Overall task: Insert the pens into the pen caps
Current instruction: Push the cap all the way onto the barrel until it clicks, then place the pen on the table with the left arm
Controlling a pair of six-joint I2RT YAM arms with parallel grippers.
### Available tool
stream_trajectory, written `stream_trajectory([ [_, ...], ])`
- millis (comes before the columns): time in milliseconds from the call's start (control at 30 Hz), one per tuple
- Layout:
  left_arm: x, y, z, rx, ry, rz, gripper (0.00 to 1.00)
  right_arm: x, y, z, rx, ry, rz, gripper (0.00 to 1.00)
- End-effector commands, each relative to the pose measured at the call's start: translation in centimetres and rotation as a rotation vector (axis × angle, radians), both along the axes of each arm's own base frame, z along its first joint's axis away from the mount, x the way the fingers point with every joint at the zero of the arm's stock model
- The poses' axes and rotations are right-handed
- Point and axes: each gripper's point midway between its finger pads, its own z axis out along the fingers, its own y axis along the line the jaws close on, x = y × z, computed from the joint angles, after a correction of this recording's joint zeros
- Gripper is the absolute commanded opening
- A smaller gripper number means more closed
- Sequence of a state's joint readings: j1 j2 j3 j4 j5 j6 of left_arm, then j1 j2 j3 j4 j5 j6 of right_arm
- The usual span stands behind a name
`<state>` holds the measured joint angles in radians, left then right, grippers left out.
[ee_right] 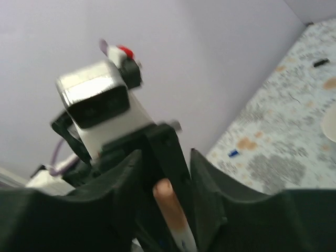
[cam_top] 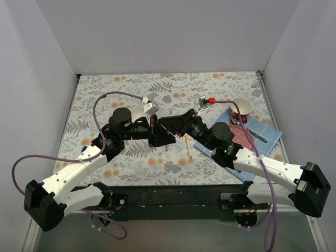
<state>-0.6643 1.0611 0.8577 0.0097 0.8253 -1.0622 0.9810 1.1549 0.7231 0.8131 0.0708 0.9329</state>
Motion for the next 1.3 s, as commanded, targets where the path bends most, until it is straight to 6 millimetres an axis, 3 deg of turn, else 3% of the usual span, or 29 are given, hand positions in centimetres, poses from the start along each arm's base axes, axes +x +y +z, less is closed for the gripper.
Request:
stream_trajectory([
  [0,4.1,2.4,0.1,-0.027,-0.129,0.299,0.0,0.8,-2.4,-6.0,-0.287,0.102,-0.044,0.59],
  [33,4.2,2.8,-0.8,-0.014,-0.11,0.327,0.0,2.3,-4.8,-4.6,-0.269,0.079,-0.122,0.7],
  [67,4.2,3.1,-1.7,-0.003,-0.086,0.346,0.0,3.0,-6.0,-4.6,-0.285,0.075,-0.164,0.75],
  [100,4.2,3.5,-4.3,0.033,-0.024,0.375,0.0,3.9,-7.4,-5.2,-0.338,0.08,-0.214,0.78],
  [133,4.8,3.9,-5.4,0.048,0.008,0.429,0.01,4.6,-9.3,-4.6,-0.353,0.066,-0.273,0.8],
  [233,5.8,3.4,-10.2,0.1,0.19,0.487,0.03,5.3,-12.4,-5.2,-0.43,0.041,-0.376,0.81],
  [367,8.5,2.9,-15.2,0.22,0.36,0.62,0.03,6.0,-14.5,-6.7,-0.571,0.037,-0.468,0.81],
  [500,9.7,2.2,-16.8,0.269,0.398,0.675,0.08,6.8,-15.2,-8.4,-0.692,0.047,-0.484,0.77],
  [600,10.4,2.3,-19.4,0.348,0.459,0.725,0.14,7.2,-15.4,-8.7,-0.717,0.058,-0.489,0.75],
  [667,10.4,2.2,-21.1,0.405,0.504,0.725,0.18,7.3,-15.4,-8.7,-0.724,0.051,-0.489,0.74],
  [767,10.0,1.8,-22.2,0.432,0.557,0.709,0.2,7.7,-15.4,-9.0,-0.747,0.055,-0.492,0.74],
  [900,10.0,1.7,-22.5,0.442,0.584,0.712,0.27,8.3,-15.7,-9.6,-0.771,0.066,-0.501,0.73],
  [967,9.6,1.8,-22.7,0.469,0.607,0.709,0.34,8.4,-15.7,-9.7,-0.781,0.059,-0.494,0.73],
  [1100,10.3,2.5,-20.5,0.492,0.57,0.751,0.4,10.0,-16.6,-11.0,-0.86,0.068,-0.511,0.66],
  [1133,10.9,2.4,-17.8,0.444,0.522,0.759,0.42,10.5,-17.0,-11.1,-0.896,0.048,-0.515,0.65],
  [1167,11.6,2.9,-16.5,0.43,0.477,0.792,0.52,10.8,-16.7,-11.4,-0.916,0.035,-0.479,0.64],
  [1200,11.8,3.2,-15.3,0.418,0.444,0.802,0.59,12.1,-17.4,-13.0,-0.97,0.074,-0.477,0.63],
  [1233,12.2,3.4,-12.2,0.368,0.348,0.794,0.64,12.8,-17.7,-13.0,-1.01,0.072,-0.476,0.63],
  [1267,12.5,3.7,-11.0,0.354,0.3,0.802,0.76,13.5,-17.8,-13.6,-1.035,0.079,-0.466,0.63],
])
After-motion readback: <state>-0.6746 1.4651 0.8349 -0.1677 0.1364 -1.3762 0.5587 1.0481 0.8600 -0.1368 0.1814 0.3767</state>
